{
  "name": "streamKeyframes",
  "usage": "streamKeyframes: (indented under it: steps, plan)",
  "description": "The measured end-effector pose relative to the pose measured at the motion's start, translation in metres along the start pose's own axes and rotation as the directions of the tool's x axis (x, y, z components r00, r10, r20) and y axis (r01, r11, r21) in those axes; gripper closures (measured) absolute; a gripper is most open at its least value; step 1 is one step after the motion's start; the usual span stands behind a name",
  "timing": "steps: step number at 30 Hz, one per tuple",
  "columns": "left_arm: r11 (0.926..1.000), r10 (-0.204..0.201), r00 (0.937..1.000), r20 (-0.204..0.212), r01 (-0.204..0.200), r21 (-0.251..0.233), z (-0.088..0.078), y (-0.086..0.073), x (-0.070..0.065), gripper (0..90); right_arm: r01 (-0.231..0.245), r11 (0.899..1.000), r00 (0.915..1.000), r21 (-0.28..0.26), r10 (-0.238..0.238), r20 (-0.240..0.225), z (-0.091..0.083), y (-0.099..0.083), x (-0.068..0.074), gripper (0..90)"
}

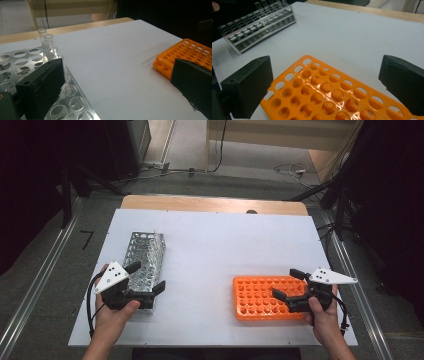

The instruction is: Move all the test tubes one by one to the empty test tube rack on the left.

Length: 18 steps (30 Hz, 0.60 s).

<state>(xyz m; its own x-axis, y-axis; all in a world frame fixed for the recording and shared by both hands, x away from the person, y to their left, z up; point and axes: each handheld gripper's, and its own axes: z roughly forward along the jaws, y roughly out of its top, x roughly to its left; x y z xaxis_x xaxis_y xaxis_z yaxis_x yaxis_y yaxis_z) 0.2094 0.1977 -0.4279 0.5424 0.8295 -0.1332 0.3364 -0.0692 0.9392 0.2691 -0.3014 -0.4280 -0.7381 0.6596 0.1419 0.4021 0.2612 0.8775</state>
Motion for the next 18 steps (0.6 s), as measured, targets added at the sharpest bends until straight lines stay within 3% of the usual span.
streamKeyframes:
  steps: [12, 16, 18]
  plan:
    - [0.9999, -0.005, 0.9999, -0.011, 0.005, -0.01, -0.022, -0.016, 0.002, 0.0, -0.037, 0.999, 0.9985, -0.008, 0.038, 0.04, -0.018, -0.015, -0.015, 0.0]
    - [0.9998, -0.018, 0.9998, -0.012, 0.018, -0.01, -0.022, -0.018, 0.007, 0.0, -0.031, 1.0, 0.9982, 0.002, 0.031, 0.051, -0.027, -0.025, -0.019, 0.0]
    - [0.9997, -0.019, 0.9998, -0.009, 0.018, -0.014, -0.021, -0.019, 0.008, 0.0, -0.049, 0.999, 0.9975, -0.006, 0.049, 0.051, -0.03, -0.029, -0.022, 0.0]
